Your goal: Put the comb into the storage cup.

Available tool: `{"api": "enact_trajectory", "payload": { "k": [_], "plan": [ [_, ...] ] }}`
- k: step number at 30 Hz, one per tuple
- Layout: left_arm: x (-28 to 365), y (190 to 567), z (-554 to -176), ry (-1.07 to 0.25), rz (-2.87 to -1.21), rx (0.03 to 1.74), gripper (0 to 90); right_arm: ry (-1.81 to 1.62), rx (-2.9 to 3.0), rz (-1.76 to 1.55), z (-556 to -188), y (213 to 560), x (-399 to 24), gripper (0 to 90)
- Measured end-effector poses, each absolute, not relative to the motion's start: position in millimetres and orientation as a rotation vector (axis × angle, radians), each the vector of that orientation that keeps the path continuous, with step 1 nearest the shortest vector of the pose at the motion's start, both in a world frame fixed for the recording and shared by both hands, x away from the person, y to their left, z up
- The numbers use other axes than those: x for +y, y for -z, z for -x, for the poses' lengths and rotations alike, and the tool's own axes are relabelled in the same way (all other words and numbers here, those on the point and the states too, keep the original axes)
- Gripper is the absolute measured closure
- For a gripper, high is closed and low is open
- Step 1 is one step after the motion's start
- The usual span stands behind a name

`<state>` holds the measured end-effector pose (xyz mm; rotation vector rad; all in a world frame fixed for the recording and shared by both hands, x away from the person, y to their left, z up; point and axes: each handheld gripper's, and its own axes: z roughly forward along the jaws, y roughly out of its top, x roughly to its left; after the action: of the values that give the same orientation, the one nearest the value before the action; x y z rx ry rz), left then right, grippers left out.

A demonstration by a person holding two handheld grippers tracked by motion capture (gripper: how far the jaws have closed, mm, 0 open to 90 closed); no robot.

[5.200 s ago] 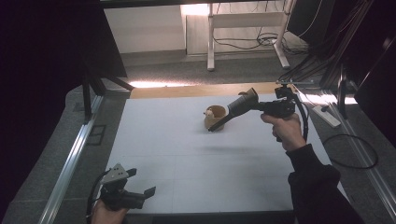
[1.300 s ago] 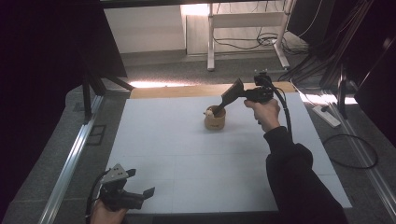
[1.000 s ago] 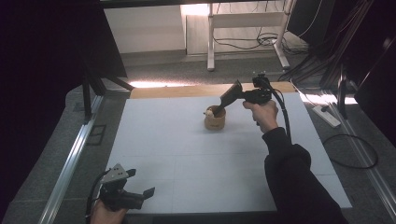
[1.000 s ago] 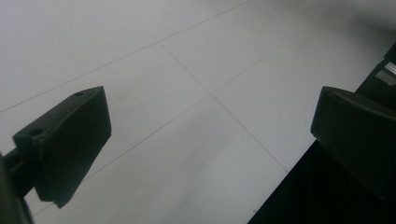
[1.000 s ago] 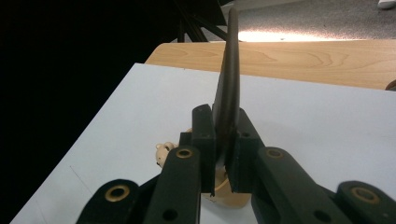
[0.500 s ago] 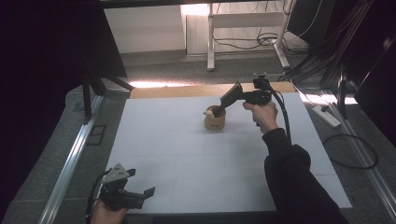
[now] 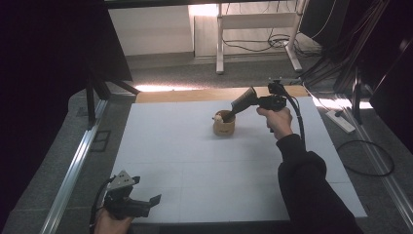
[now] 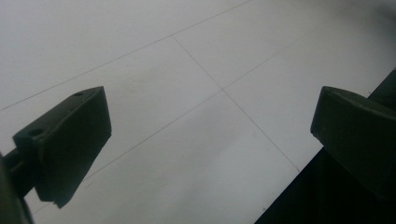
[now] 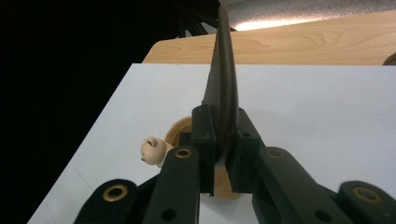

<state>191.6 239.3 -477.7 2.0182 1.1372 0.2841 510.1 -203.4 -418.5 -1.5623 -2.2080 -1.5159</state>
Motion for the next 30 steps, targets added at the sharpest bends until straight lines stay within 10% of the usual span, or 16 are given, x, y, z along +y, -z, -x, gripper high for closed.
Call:
{"api": "enact_trajectory", "payload": {
  "k": [18, 30],
  "plan": [
    [238, 478, -192, -0.281, -2.03, 1.137, 0.0, 1.466, -2.316, 1.598, -509, 422, -199, 74.3],
    [238, 478, -193, -0.272, -2.035, 1.133, 0.0, 1.466, -2.409, 1.569, -505, 417, -194, 50.4]
  ]
}}
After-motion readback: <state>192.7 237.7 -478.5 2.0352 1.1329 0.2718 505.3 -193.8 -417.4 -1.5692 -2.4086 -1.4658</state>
